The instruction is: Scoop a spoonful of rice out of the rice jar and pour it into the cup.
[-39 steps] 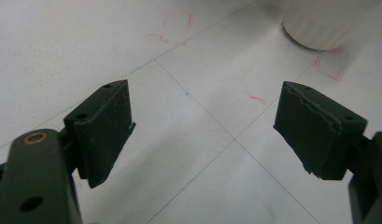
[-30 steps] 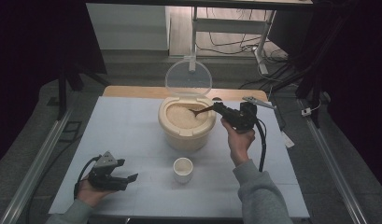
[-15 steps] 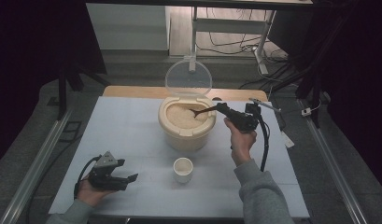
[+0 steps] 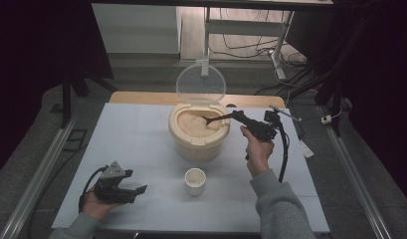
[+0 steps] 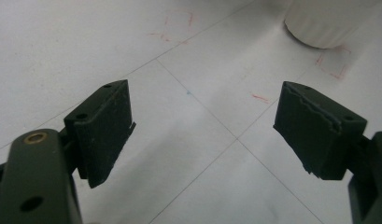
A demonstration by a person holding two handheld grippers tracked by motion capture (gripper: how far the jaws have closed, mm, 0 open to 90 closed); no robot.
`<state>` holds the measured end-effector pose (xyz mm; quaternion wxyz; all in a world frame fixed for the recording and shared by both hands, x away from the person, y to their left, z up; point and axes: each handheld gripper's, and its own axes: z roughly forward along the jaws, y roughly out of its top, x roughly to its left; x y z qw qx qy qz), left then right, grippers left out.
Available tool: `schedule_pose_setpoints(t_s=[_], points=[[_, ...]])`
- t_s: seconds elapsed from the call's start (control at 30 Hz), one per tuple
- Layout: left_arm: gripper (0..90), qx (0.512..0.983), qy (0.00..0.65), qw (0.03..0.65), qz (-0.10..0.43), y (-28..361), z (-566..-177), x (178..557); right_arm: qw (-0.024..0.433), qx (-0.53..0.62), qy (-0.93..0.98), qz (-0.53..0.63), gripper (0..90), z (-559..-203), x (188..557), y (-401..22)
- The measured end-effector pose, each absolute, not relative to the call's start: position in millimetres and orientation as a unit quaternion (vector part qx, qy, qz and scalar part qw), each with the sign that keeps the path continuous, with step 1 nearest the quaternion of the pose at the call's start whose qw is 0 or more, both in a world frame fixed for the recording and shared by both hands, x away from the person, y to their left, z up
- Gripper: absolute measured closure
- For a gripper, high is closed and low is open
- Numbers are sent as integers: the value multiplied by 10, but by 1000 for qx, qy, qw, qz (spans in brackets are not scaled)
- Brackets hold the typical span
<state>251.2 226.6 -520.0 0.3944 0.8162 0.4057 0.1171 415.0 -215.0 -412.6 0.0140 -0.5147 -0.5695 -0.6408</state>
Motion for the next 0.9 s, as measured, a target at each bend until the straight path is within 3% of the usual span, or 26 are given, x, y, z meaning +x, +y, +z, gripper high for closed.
schedule_pose_setpoints(t_s=[0.9], points=[[189, 817, 404, 393, 119, 2265, -5196, 2512, 78, -542, -507, -665, 834, -4187, 4154, -2355]])
